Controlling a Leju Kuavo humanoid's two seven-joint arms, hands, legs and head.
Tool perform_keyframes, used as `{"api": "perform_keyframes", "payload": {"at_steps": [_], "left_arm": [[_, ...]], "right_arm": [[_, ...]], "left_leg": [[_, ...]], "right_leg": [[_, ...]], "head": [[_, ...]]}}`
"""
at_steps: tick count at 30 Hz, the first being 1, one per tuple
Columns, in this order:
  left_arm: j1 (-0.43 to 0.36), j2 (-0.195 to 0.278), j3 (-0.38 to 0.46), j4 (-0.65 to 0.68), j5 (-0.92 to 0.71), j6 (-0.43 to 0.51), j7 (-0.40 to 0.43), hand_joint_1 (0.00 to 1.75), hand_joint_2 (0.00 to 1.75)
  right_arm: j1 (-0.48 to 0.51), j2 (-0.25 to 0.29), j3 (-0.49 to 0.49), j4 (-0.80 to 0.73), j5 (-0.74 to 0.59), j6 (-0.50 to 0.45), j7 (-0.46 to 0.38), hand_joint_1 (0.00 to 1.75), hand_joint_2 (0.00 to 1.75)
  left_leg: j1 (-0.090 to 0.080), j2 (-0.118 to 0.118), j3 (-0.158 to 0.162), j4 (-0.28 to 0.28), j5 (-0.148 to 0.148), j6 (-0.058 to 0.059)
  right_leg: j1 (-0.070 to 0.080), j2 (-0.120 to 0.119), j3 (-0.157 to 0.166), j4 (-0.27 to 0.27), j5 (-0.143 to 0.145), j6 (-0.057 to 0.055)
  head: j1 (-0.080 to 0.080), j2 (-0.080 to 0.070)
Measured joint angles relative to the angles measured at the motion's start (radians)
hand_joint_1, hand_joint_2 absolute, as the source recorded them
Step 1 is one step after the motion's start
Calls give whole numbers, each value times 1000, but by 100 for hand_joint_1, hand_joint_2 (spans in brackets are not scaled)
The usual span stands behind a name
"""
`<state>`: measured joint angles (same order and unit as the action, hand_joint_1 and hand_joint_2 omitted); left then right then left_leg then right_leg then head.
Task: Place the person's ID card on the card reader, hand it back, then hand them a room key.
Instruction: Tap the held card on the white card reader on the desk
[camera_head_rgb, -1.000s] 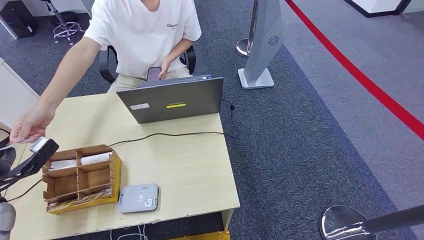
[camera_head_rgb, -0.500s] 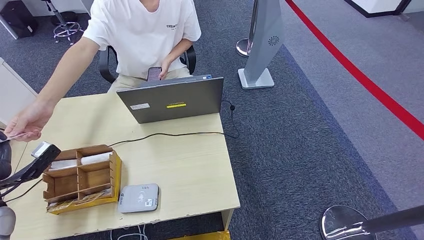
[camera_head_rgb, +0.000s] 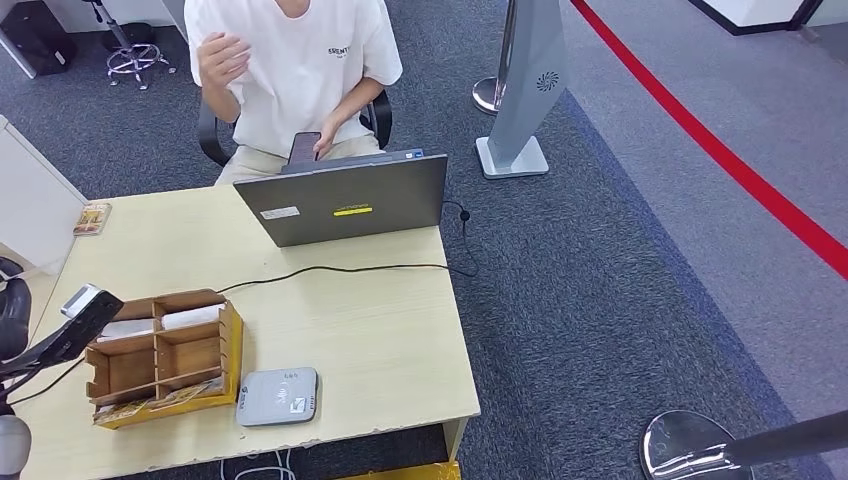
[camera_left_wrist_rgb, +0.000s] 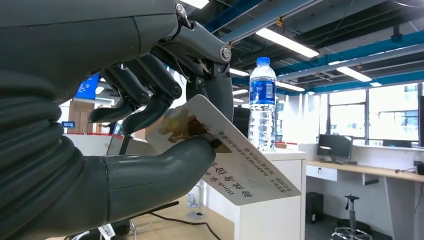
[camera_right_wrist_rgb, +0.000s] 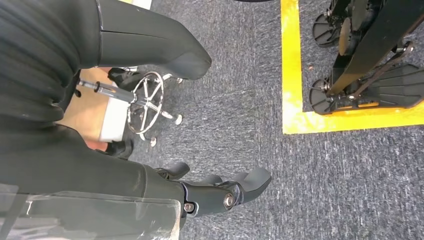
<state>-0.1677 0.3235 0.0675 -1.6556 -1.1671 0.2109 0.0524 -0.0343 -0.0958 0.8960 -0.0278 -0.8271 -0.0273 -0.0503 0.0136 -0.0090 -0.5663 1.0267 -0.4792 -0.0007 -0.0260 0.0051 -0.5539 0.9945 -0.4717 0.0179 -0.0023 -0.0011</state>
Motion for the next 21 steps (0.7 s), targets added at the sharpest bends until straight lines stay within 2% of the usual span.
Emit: {"api": "perform_keyframes", "payload": {"at_steps": [5, 12, 21], "left_arm": [[9, -14, -56, -68, -13, -51, -16, 175, 175], [20, -34, -254, -223, -47, -105, 3, 175, 175], [29, -35, -413, -309, -51, -108, -1, 175, 175]], "right_arm": [[0, 0, 11, 0, -23, -2, 11, 0, 175], [0, 11, 24, 5, -52, 3, -13, 0, 175], [0, 20, 44, 15, -75, 3, -18, 0, 175]], "left_leg": [[0, 0, 0, 0, 0, 0], [0, 0, 0, 0, 0, 0], [0, 0, -1, 0, 0, 0]], "right_leg": [[0, 0, 0, 0, 0, 0], [0, 0, 0, 0, 0, 0], [0, 0, -1, 0, 0, 0]], "head": [[0, 0], [0, 0], [-1, 0]]}}
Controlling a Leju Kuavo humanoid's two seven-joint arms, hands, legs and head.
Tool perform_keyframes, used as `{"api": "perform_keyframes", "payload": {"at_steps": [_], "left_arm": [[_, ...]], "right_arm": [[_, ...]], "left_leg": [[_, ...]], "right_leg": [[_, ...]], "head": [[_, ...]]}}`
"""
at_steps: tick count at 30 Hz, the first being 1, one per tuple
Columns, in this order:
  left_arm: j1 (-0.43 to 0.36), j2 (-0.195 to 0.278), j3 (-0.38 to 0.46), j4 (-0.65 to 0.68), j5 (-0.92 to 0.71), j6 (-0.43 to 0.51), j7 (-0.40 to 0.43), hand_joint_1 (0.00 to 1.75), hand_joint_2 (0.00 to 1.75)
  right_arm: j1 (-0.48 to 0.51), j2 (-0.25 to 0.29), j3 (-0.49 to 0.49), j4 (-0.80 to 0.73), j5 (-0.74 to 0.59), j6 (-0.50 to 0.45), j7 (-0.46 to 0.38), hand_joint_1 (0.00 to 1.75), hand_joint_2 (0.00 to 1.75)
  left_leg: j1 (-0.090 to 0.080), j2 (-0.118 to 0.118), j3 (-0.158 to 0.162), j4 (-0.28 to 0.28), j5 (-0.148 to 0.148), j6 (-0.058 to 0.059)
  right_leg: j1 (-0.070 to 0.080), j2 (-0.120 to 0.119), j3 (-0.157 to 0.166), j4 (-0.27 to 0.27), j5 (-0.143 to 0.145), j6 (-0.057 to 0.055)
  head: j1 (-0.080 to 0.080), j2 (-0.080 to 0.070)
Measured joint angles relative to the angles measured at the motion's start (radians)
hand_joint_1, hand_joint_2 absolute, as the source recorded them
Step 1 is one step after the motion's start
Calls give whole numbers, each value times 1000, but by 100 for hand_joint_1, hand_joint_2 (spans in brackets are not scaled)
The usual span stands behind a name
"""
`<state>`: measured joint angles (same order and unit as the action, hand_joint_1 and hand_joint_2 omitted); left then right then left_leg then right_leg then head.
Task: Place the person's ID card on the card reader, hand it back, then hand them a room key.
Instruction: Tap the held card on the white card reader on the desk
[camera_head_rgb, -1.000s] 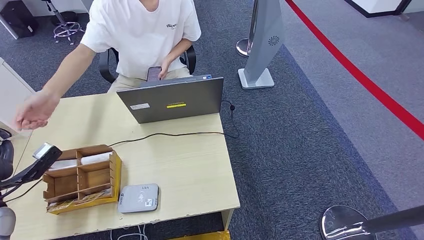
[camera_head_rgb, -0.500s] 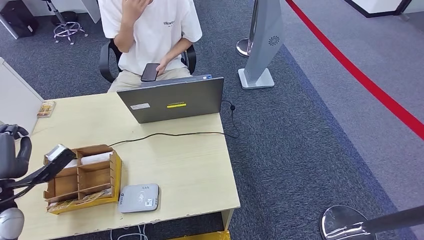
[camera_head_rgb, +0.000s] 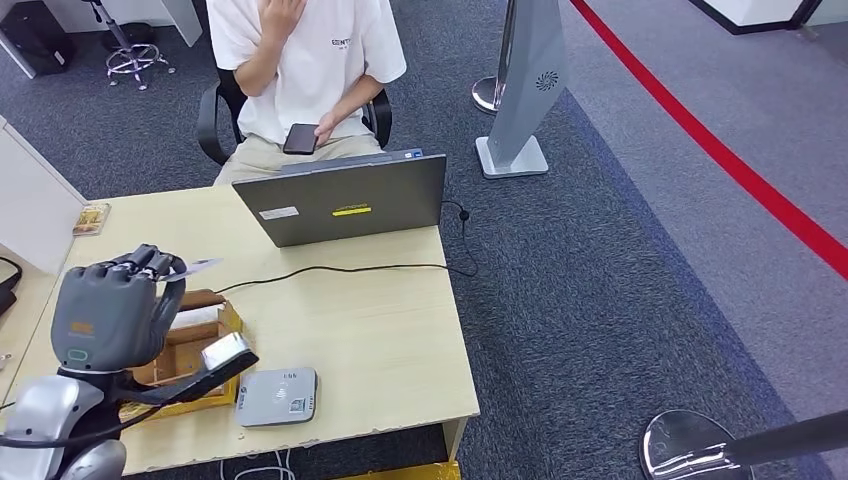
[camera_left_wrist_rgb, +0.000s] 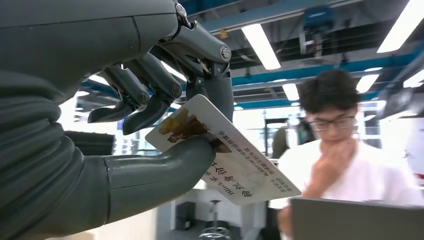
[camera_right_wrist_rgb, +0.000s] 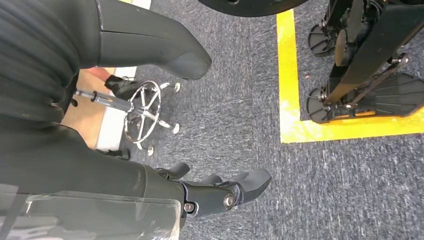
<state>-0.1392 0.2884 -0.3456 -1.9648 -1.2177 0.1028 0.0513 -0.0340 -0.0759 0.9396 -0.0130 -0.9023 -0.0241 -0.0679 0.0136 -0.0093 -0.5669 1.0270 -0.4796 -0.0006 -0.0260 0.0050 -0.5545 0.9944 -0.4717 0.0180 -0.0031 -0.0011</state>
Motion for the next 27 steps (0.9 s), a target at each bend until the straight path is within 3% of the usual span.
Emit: {"api": "perform_keyframes", "payload": {"at_steps": [14, 27], "left_arm": [[54, 9, -79, -8, -17, -12, 35, 175, 175], [232, -10, -106, 75, -60, 64, 36, 175, 175]], "right_arm": [[0, 5, 22, 4, -24, 0, 7, 0, 175], [2, 8, 53, 5, -57, -2, -4, 0, 175]], "left_leg": [[0, 0, 0, 0, 0, 0], [0, 1, -1, 0, -1, 1]], "right_leg": [[0, 0, 0, 0, 0, 0], [0, 0, -1, 0, -1, 1]], "head": [[0, 0], [0, 0]]}}
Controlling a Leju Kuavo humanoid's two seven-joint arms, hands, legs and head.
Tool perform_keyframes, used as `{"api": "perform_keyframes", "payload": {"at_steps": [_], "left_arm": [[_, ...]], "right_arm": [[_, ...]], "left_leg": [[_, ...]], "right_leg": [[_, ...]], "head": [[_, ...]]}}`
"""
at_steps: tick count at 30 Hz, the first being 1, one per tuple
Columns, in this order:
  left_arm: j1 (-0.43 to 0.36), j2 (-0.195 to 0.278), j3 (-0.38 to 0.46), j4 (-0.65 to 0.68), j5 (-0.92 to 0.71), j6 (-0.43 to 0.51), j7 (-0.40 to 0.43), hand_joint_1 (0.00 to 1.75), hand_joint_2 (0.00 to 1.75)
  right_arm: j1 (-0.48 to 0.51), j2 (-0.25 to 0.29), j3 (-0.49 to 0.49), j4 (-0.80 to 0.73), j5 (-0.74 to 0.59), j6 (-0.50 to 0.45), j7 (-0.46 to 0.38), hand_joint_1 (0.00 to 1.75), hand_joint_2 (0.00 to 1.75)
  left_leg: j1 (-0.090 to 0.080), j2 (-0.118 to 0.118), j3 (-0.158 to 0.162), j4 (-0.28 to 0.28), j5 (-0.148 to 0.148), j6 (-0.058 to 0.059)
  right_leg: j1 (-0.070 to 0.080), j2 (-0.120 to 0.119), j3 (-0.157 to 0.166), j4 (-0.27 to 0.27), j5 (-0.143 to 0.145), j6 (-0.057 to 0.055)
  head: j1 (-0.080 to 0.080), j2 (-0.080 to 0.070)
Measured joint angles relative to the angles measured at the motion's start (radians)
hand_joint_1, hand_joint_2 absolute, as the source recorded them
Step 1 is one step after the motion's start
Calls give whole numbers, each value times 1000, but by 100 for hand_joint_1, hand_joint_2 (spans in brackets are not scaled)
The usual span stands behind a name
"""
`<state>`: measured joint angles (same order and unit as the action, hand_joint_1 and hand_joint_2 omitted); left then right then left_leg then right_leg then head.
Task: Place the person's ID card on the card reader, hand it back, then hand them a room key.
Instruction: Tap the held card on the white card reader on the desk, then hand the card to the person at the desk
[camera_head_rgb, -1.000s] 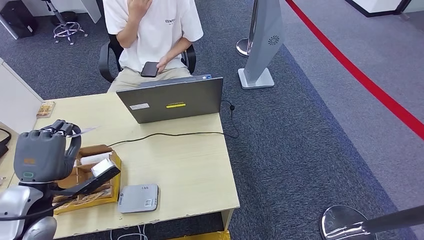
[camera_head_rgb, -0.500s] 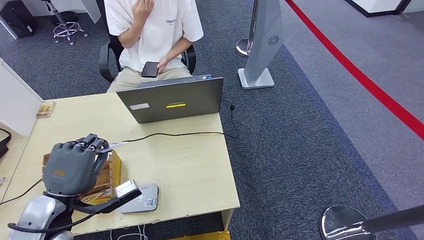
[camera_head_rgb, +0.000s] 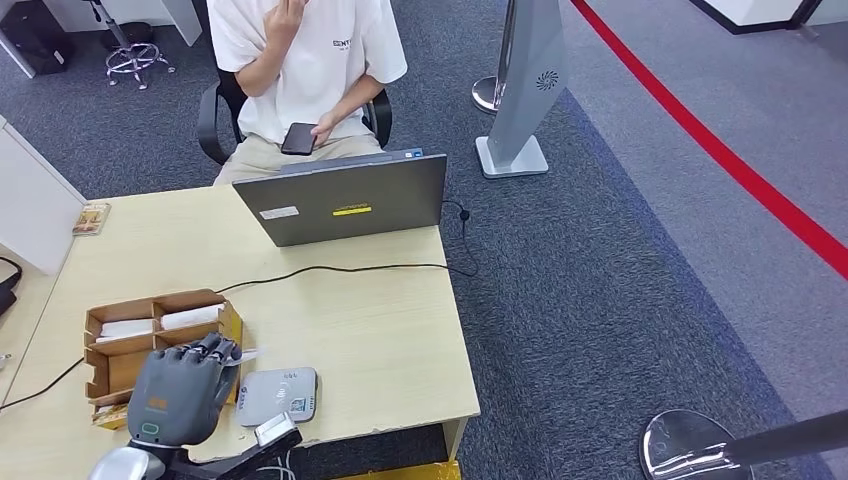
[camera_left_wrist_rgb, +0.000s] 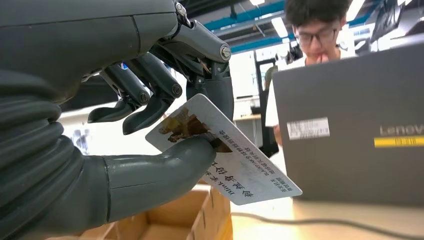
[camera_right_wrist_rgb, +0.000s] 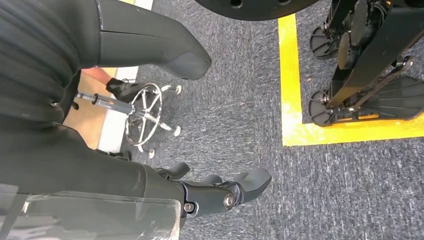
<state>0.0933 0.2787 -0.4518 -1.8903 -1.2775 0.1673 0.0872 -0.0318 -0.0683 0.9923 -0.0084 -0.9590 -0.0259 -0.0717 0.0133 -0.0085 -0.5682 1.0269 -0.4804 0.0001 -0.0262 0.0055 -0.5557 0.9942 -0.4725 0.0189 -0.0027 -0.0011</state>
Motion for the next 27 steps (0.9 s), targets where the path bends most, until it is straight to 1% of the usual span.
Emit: {"api": "perform_keyframes", "payload": {"at_steps": [12, 18, 27], "left_arm": [[51, -14, -11, 51, 6, 1, 16, 175, 175], [69, -13, -44, 86, 4, 3, 40, 175, 175], [74, -2, -91, 140, 16, 25, 105, 175, 175]], "right_arm": [[0, 0, 21, 0, -13, 1, 1, 0, 175], [0, 0, 30, 0, -25, 1, -4, 0, 175], [2, 0, 54, 0, -43, 1, -4, 0, 175]], "left_leg": [[0, 0, 0, 0, 0, 0], [0, 0, -1, 0, 0, 0], [0, 0, -1, 0, 0, 0]], "right_leg": [[0, 0, 0, 0, 0, 0], [0, 0, 0, 0, 0, 0], [0, -1, 0, 0, 0, 0]], "head": [[0, 0], [0, 0], [0, 0]]}}
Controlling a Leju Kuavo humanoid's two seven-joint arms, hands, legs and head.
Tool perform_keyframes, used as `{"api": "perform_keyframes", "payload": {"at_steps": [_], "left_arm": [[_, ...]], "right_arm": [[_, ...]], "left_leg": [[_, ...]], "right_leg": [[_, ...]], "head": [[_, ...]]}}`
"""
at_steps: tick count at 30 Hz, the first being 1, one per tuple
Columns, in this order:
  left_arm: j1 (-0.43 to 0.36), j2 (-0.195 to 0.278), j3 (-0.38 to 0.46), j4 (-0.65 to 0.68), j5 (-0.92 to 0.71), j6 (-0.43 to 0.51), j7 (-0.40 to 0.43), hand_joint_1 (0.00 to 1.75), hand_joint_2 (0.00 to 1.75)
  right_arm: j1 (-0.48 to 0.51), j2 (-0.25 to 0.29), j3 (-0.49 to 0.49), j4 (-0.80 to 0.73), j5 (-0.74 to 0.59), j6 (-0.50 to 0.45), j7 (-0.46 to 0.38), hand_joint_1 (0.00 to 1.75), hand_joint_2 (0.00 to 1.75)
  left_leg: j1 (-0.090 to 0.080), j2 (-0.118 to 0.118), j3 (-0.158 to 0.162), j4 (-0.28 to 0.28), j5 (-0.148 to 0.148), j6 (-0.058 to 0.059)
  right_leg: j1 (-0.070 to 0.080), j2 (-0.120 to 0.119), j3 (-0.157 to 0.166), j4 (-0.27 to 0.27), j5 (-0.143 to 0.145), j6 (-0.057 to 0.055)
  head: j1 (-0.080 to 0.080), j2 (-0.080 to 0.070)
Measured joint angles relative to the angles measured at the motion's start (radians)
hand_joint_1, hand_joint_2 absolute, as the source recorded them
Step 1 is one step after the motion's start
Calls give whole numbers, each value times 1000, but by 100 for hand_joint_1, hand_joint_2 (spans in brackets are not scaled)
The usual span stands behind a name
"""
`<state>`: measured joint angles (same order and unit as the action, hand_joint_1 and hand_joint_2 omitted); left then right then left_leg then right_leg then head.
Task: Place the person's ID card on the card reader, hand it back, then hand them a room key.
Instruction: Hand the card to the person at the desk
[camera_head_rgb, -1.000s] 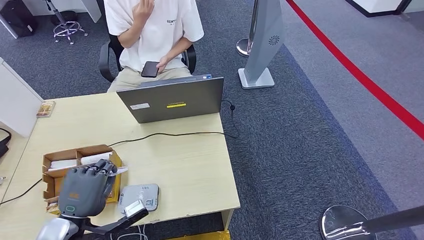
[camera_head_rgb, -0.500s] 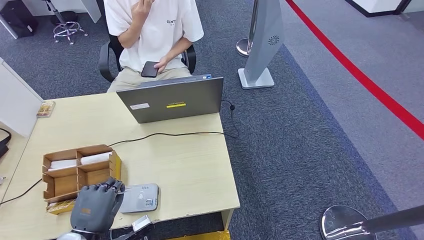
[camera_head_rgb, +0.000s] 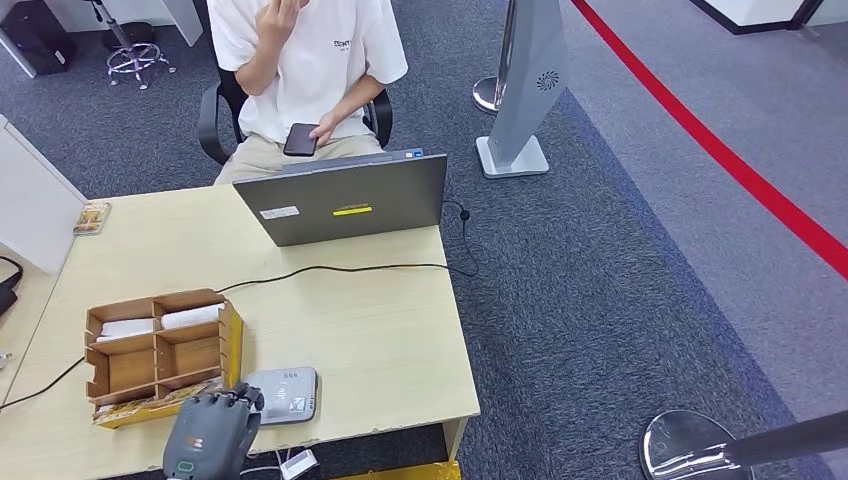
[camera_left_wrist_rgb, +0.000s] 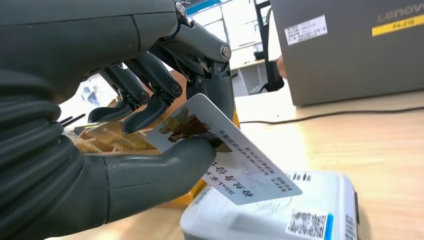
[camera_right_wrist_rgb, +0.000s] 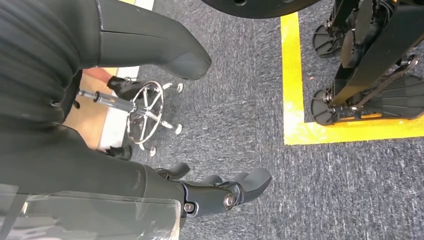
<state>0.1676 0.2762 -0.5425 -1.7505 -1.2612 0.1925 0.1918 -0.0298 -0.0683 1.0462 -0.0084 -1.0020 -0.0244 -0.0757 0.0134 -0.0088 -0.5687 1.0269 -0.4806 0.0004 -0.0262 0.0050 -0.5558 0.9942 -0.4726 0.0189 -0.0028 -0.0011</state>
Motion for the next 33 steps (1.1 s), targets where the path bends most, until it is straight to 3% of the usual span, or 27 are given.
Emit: {"api": "perform_keyframes", "payload": {"at_steps": [17, 23, 27, 33], "left_arm": [[0, 6, -13, 30, 1, 22, 39, 175, 175], [-5, 4, 1, -2, -57, 129, 14, 175, 175], [-51, -17, 67, -89, -101, 198, -46, 175, 175], [-171, -33, 170, -161, -122, 210, -79, 175, 175]], "right_arm": [[2, 0, 27, 0, -17, 0, 0, 0, 175], [3, 0, 37, 0, -21, -4, 6, 0, 175], [3, 2, 49, 0, -17, -10, -4, 0, 175], [2, 7, 75, 0, -14, -16, -9, 0, 175]], "left_leg": [[0, 0, 0, 0, 0, 0], [0, 0, 0, 0, 0, 0], [0, -1, 0, 0, 0, 0], [0, -1, 0, 0, 1, -1]], "right_leg": [[0, 0, 0, 0, 0, 0], [0, 0, 0, 0, 0, 0], [0, -1, 0, 0, 0, 0], [0, -1, 0, 0, 1, 0]], "head": [[0, 0], [0, 0], [0, 0], [0, 0]]}}
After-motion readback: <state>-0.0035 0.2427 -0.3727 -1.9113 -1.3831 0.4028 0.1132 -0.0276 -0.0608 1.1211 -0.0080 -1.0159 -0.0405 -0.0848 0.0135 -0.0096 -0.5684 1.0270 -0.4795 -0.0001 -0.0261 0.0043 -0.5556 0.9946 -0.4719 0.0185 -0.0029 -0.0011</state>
